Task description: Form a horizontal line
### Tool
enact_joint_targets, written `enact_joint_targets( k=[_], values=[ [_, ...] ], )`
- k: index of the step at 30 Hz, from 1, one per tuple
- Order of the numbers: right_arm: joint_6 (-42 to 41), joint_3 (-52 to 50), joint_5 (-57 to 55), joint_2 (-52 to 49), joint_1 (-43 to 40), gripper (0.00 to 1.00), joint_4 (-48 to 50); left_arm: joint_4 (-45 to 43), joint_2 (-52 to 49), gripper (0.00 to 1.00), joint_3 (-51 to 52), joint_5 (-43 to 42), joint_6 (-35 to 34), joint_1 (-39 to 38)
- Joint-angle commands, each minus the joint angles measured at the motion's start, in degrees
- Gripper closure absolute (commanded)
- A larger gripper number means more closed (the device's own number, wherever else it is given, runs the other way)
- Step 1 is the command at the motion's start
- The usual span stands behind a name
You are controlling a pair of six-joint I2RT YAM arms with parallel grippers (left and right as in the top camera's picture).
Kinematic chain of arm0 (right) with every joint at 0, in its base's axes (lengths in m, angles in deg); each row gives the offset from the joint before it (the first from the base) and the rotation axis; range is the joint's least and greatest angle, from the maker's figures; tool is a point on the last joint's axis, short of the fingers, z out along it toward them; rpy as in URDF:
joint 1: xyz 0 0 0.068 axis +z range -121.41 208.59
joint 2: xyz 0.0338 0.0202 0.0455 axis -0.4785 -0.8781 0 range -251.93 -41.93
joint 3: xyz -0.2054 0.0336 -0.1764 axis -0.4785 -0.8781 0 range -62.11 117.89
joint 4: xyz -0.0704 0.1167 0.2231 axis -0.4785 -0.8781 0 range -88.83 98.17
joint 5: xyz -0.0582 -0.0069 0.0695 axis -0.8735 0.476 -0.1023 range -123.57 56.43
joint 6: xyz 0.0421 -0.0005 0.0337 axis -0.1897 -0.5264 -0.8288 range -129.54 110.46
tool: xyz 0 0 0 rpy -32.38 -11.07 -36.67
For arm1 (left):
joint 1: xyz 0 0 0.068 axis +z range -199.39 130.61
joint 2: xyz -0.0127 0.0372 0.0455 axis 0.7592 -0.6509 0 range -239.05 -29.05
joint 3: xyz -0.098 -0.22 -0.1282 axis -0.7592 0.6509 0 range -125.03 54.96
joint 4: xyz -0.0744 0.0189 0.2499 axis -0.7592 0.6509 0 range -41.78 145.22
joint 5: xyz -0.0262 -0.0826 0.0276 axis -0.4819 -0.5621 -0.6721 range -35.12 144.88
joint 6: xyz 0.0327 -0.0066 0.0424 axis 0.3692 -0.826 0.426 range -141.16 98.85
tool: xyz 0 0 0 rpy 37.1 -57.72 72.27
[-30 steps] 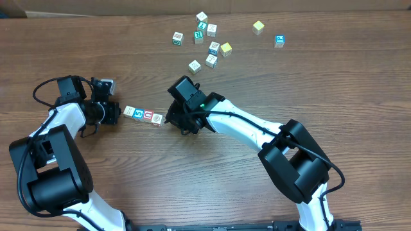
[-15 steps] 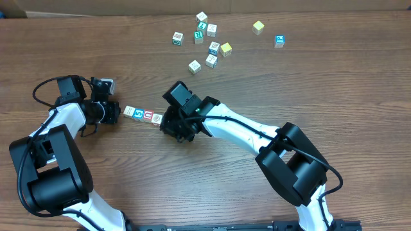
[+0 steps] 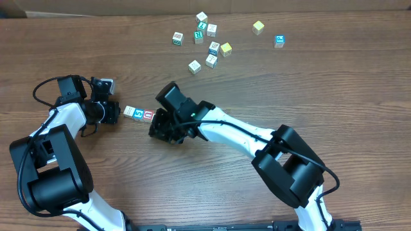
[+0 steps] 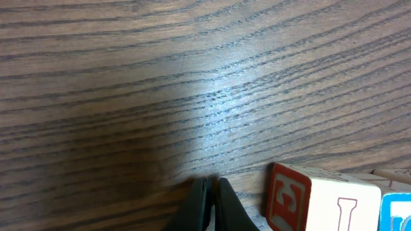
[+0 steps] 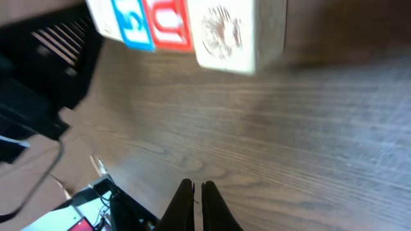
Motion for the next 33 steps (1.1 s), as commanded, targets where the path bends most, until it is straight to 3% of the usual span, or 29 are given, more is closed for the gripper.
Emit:
enact_joint_targets(
  k=[1,19,33],
  values=[
    [-1.4,-0.24,-1.09,-1.53,0.42,0.96,0.22,0.2,-0.72,0.96,0.61,1.33,-0.83,-0.26],
    [-3.28,-0.24,-12.09,-2.29,1.29,0.96,1.09,-0.24,-0.72,0.94,0.61,1.31,-0.85,-0.26],
    [-3.28,-0.24,-9.6,-4.39,1.27,0.96,4.48,-0.07,-0.72,0.92,0.61,1.31,-0.85,-0.26]
  ],
)
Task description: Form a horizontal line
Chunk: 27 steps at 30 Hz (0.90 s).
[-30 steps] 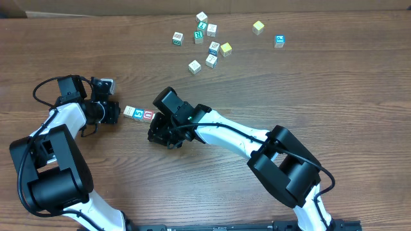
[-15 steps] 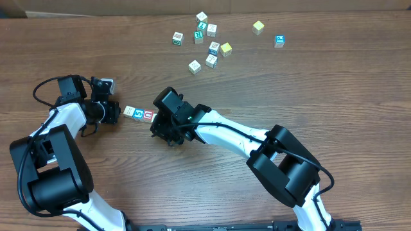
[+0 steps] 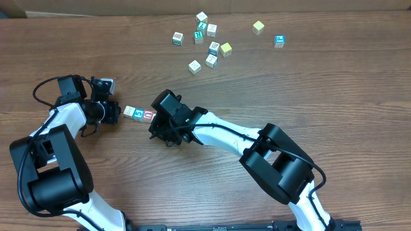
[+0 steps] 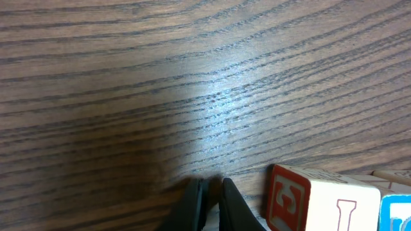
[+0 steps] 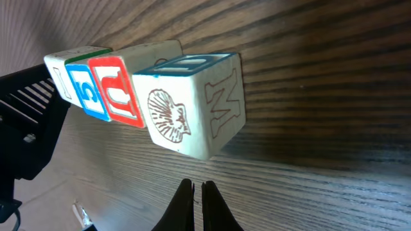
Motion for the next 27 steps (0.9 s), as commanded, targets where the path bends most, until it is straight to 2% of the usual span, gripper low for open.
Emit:
enact_joint_targets(
  k=[1,13,27],
  values=[
    [-0.2,-0.24,0.15,-0.5,0.0,0.96,0.61,0.31,-0.72,0.92,0.61,1.31,-0.85,-0.26],
    [-0.22,-0.24,-0.44,-0.5,-2.47,0.96,0.98,0.39,-0.72,0.91,0.61,1.31,-0.83,-0.26],
    [-0.17,-0.24,0.92,-0.5,-1.73,0.96,2.14,0.37,-0.72,0.9,0.61,1.33,-0.83,-0.26]
  ],
)
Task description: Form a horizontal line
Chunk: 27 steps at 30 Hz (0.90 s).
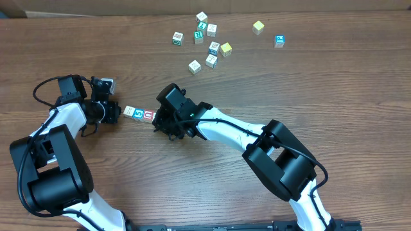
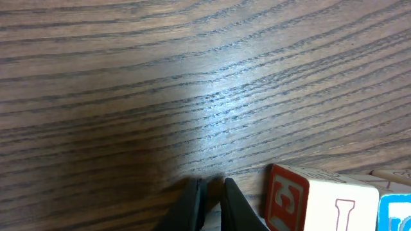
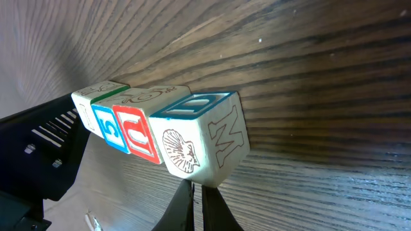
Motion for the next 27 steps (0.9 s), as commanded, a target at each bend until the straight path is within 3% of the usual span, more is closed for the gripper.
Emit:
enact_joint_targets(
  k=[1,27],
  values=[
    [-0.15,-0.24,1.31,-0.5,0.7,0.96,0.52,0.26,-0.72,0.9,0.61,1.36,-0.83,-0.26],
    [-0.15,-0.24,-0.13,-0.87,0.72,0.96,2.89,0.28,-0.72,0.9,0.61,2.54,-0.83,-0.26]
  ],
)
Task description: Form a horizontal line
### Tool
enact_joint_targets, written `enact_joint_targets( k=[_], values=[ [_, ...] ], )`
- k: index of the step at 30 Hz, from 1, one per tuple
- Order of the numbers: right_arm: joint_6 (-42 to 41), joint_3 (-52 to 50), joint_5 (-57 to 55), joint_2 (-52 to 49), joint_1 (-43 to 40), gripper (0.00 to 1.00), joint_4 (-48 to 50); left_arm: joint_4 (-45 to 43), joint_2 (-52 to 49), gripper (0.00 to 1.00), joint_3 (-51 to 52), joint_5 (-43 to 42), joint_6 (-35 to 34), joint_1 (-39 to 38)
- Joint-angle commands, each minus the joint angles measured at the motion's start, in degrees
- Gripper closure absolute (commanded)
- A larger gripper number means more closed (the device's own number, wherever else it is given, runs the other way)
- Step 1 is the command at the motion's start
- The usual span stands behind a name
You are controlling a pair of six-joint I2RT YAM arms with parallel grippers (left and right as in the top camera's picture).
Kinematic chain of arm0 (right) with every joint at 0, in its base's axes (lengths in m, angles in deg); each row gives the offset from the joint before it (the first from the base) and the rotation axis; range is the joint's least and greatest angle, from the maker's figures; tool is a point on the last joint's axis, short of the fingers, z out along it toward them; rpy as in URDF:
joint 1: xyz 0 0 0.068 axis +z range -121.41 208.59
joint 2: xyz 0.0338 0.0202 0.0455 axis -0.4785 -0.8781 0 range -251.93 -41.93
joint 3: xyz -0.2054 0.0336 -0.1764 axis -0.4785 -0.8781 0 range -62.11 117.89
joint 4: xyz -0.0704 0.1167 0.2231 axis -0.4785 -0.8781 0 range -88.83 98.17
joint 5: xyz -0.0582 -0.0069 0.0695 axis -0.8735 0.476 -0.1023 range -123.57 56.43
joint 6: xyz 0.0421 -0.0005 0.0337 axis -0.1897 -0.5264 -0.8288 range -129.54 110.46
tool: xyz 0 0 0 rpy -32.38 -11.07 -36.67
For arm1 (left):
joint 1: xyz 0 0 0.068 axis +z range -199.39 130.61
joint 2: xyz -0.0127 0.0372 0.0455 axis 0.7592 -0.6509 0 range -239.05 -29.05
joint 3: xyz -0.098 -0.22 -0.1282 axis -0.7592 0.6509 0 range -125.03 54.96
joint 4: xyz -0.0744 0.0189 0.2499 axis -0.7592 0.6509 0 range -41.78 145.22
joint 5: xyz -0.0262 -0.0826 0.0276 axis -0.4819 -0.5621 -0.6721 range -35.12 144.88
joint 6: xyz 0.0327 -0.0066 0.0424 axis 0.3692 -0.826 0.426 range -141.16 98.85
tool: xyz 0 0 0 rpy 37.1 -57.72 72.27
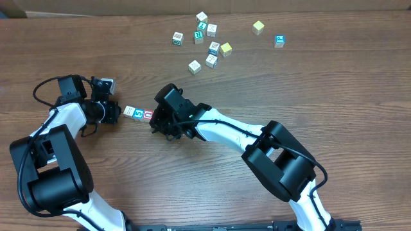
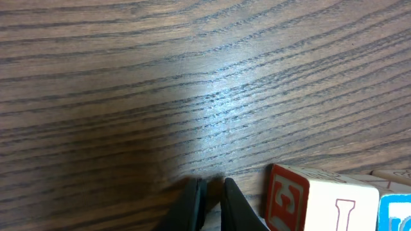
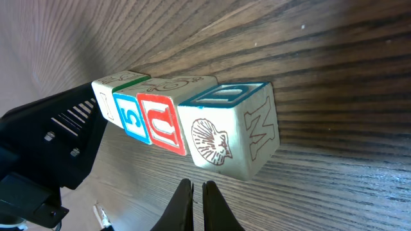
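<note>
Four letter blocks sit side by side in a row. In the right wrist view they are a green-edged block, a blue "5" block, a red "U" block and a teal shell-and-"M" block. My right gripper is shut and empty, just in front of the teal block; from overhead the right gripper covers that end of the row. My left gripper, shut and empty, rests on the wood beside the row's left end, a red-faced block.
Several loose blocks lie scattered at the back of the table, among them a green-marked one, a yellow one and a blue one. The left gripper sits right at the row's left end.
My right gripper has shifted slightly left along the row. The teal block now sits more squarely in line with the red one. The left arm has not moved.
My right gripper, shut, was beside the shell block at the right end of the row. Then that block stood turned a little off the line. It then sat closer to straight, and now lies in line. The left gripper stayed shut at the left end.
</note>
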Motion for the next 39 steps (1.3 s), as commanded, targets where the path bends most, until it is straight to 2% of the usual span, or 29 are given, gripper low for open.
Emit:
enact_joint_targets(
  k=[1,34,36,39],
  values=[
    [-0.17,-0.24,-1.07,-0.87,0.28,0.96,0.44,0.28,-0.72,0.9,0.63,2.54,-0.83,-0.26],
    [-0.17,-0.24,-3.1,-0.9,0.2,0.92,2.25,0.31,-0.72,0.91,0.63,2.54,-0.83,-0.26],
    [0.35,-0.24,-1.64,-0.9,0.2,0.96,3.63,0.31,-0.72,0.91,0.63,2.54,-0.83,-0.26],
    [1.9,0.15,2.64,-0.87,0.2,0.96,4.63,0.28,-0.72,0.91,0.63,2.54,-0.83,-0.26]
  ],
)
